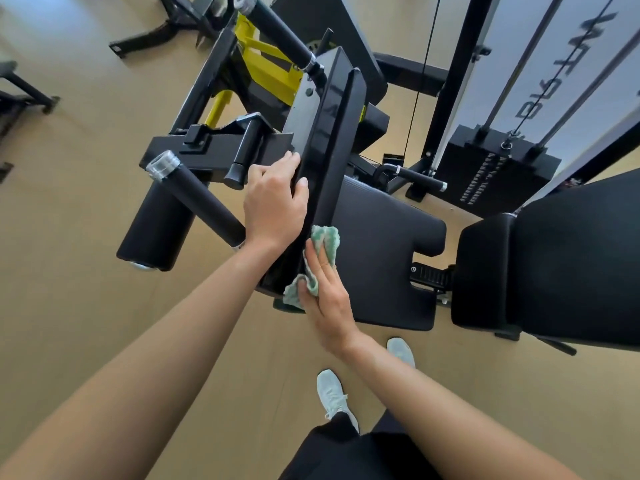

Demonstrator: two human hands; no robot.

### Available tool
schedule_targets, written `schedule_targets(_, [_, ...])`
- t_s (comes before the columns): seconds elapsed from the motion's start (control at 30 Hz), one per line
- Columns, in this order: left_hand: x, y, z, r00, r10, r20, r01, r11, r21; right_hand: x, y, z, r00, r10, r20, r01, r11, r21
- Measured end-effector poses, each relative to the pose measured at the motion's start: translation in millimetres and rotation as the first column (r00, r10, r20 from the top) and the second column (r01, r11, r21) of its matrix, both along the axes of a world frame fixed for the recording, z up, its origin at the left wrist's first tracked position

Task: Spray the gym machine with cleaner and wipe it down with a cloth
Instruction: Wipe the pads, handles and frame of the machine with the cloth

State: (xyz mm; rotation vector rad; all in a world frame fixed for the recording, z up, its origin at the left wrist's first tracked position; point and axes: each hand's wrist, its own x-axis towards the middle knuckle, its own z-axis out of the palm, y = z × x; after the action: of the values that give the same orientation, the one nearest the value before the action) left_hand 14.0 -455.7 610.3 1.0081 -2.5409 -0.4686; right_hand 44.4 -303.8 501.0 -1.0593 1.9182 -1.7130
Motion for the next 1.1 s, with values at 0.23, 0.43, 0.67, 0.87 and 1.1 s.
schedule_targets(0.23, [1,5,3,1.0,0.013,-0.004,-0.013,1.0,-0.009,-97,-48,12,0.992,0.124,0.04,-0.128,0.984,0.122])
schedule_targets(0.43, [0,6,0,0.999,0.029,0.017,-0.029,0.999,-0.041,-161,-93,22,0.995,0.059,0.08,-0.072,0.983,0.167])
schedule_targets(0.67, [0,10,-2,0.998,0.06,-0.025,-0.062,0.995,-0.075,-222,-137,41,0.958,-0.031,0.286,-0.028,0.98,0.198])
schedule_targets(0.87, [-2,8,-1,0.997,0.068,-0.03,-0.071,0.991,-0.109,-285,-160,51,0.956,0.006,0.293,-0.102,0.944,0.314])
schedule_targets(1.1, [-1,11,4,0.996,0.073,-0.05,-0.078,0.992,-0.1,-247,-132,51,0.829,-0.002,0.56,-0.206,0.928,0.309])
